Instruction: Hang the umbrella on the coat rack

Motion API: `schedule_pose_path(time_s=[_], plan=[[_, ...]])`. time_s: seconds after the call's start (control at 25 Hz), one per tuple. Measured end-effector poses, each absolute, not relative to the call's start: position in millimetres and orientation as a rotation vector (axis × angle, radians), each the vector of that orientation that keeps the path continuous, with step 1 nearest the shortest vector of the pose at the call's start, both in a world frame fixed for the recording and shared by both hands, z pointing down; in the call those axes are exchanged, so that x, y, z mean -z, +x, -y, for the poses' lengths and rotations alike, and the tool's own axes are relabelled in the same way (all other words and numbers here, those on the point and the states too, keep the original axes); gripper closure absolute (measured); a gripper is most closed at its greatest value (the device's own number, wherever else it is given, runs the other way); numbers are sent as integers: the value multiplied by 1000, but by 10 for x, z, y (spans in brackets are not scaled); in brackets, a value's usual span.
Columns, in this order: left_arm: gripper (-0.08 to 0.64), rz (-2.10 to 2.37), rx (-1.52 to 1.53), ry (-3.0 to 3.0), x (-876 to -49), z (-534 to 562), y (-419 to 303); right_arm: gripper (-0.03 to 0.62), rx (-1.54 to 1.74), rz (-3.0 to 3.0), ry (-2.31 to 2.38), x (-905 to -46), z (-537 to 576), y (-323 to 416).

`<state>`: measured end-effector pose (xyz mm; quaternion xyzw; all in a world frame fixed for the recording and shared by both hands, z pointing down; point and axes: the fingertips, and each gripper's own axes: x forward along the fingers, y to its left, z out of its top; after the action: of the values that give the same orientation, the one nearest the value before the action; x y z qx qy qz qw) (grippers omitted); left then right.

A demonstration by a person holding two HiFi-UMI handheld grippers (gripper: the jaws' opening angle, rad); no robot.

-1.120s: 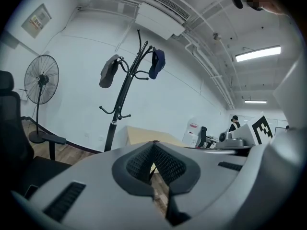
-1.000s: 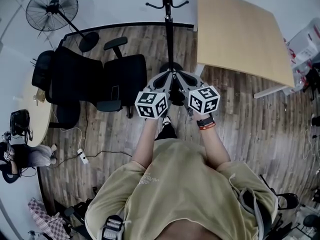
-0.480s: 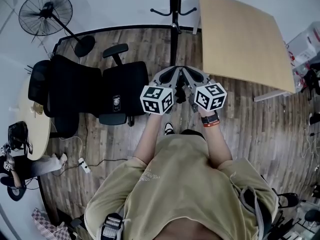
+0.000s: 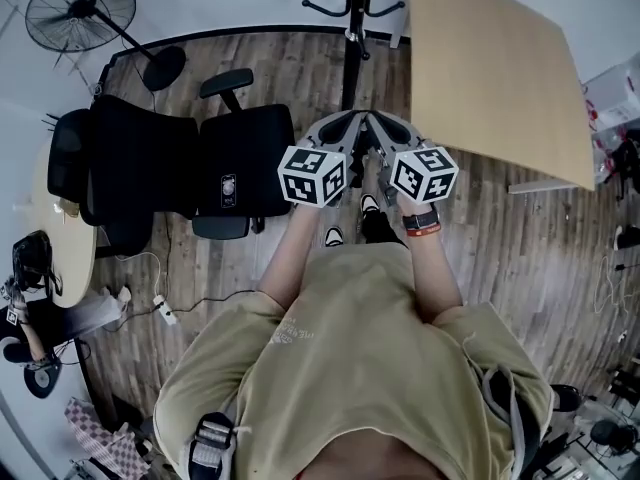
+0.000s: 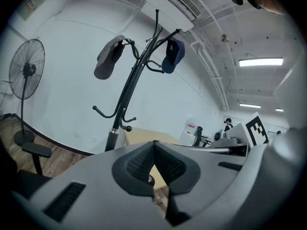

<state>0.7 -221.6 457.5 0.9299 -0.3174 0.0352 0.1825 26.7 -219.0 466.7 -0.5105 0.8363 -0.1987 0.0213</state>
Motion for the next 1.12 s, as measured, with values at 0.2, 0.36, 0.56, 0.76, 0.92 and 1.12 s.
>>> schedule_pose_path(time_s=[0.2, 0.36, 0.56, 0.76, 0.92, 1.12], plan=[[537, 904, -128, 2611, -4662, 2451, 113, 572, 660, -2595, -1564, -4769, 2420, 354], [537, 912, -129, 2600, -4664, 2589, 248, 572, 663, -2609, -1562, -4737, 2588, 504], [537, 935, -131, 2594, -4672, 2797, 349, 572, 682, -2605, -1529, -4753, 2779, 608], [537, 947, -136, 2596, -4695, 2956, 372, 572, 681, -2606, -1520, -4787, 2965, 640], [537, 958, -142, 2591, -4723, 3057, 420, 572, 651, -2619, -1541, -4814, 3082, 698], [537, 976, -155, 2583, -4747, 3186, 455, 572, 657, -2628, -1532, -4840, 3216, 741]])
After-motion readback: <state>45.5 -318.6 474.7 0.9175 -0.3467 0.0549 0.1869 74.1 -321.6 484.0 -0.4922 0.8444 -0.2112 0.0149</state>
